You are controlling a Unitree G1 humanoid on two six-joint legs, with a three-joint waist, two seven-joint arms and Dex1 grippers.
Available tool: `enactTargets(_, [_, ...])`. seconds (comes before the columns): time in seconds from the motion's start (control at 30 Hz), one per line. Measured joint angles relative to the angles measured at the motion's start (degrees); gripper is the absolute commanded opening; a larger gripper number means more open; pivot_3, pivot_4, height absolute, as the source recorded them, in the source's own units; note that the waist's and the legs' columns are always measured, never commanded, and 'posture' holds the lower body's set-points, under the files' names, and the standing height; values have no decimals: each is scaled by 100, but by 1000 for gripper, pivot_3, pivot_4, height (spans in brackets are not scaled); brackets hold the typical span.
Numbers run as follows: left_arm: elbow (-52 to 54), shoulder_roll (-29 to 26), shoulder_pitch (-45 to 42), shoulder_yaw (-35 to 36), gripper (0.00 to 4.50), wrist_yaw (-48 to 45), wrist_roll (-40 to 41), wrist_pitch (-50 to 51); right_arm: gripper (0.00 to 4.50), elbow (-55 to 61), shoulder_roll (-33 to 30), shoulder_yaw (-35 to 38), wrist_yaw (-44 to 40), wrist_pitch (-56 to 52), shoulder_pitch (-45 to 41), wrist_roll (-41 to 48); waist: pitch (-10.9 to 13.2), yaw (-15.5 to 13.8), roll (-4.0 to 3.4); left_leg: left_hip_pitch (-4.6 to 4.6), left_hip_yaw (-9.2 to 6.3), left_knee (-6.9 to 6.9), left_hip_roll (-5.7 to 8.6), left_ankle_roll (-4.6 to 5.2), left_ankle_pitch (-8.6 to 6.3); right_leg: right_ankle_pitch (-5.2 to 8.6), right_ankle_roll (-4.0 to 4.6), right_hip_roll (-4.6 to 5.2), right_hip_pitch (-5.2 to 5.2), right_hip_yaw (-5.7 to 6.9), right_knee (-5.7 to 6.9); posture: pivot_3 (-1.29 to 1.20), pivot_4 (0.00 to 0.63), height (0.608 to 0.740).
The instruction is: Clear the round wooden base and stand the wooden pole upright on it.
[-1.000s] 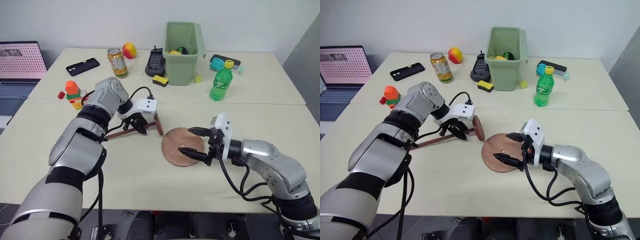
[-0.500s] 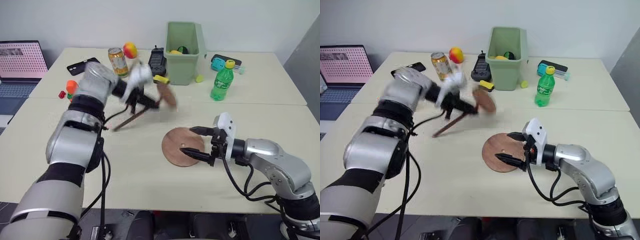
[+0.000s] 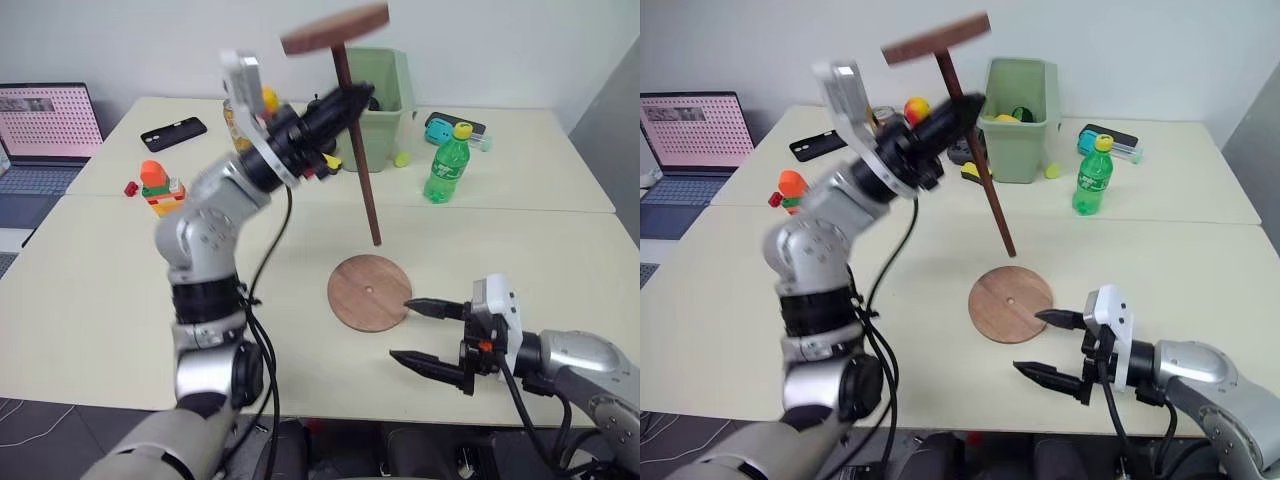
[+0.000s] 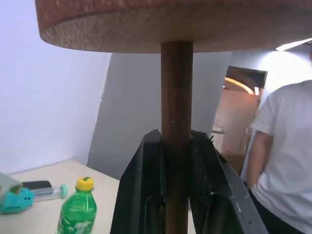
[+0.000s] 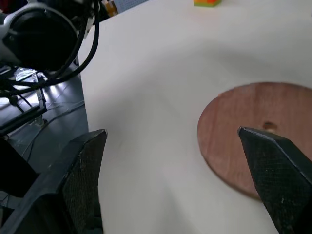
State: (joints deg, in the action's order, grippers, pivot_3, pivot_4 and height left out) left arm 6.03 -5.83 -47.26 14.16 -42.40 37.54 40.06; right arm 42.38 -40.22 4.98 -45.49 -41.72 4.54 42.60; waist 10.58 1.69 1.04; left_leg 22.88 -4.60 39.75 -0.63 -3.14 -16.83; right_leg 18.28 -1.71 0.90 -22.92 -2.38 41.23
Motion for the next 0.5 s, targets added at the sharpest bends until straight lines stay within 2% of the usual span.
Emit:
enactTargets(0.13, [400, -42, 466, -392, 261, 120, -85, -407, 4500, -7, 10, -54, 168, 175, 70, -265, 0, -4, -1, -43, -1, -5, 2, 2, -2, -1, -3, -31, 62, 7, -27, 0, 150, 740])
enactTargets(0.23, [463, -163, 884, -702, 261, 32, -128, -552, 4500, -104, 222, -65, 448, 481, 145, -625, 0, -10, 0, -48, -1, -6, 3, 2, -3, 0, -3, -31, 67, 7, -31, 0, 150, 740])
enactTargets(0.5, [135, -294, 949, -913, 261, -112, -158, -956, 4500, -138, 643, -258, 714, 1283, 414, -1273, 0, -34, -1, -45, -1, -4, 4, 2, -2, 0, -4, -28, 69, 9, -35, 0, 150, 740])
